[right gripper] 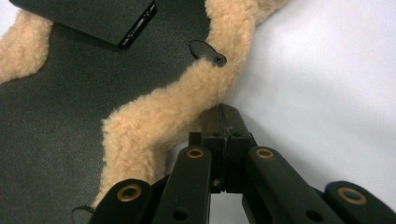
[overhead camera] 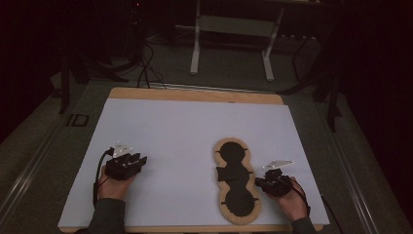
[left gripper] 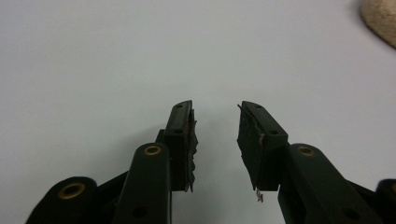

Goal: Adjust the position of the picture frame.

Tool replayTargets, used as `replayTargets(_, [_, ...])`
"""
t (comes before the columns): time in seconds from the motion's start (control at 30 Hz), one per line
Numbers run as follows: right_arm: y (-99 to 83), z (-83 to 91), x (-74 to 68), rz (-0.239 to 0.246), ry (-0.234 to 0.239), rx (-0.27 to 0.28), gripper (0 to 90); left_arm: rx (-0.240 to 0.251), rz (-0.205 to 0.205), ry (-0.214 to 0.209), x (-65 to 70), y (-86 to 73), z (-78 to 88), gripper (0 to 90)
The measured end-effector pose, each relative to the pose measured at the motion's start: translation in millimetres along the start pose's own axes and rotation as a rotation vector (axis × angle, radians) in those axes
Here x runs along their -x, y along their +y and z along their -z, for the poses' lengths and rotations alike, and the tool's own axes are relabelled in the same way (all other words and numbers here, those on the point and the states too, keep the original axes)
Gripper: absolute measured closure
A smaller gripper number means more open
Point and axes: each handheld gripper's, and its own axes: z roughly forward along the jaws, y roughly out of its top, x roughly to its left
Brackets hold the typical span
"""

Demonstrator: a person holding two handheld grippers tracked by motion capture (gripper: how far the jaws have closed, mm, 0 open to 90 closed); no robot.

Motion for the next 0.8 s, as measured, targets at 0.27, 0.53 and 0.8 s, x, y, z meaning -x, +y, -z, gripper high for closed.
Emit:
replayTargets(0.27, [19.6,-14.9,-6.5,0.016,0.010,-0.003,90.0,-0.006,-0.011,-0.025,3.1,0.1,-1.5,66.3])
replayTargets(0.53, [36.0,-26.8,-14.2,0.032,0.024,-0.011,90.0,-0.008,-0.056,-0.071,17.2,0.8,-2.7,68.0])
replayTargets(0.8, [47.9,-36.4,-20.8,0.050,0.037,-0.008,90.0,-0.019,-0.106,-0.101,30.8,2.1,-7.4,69.6])
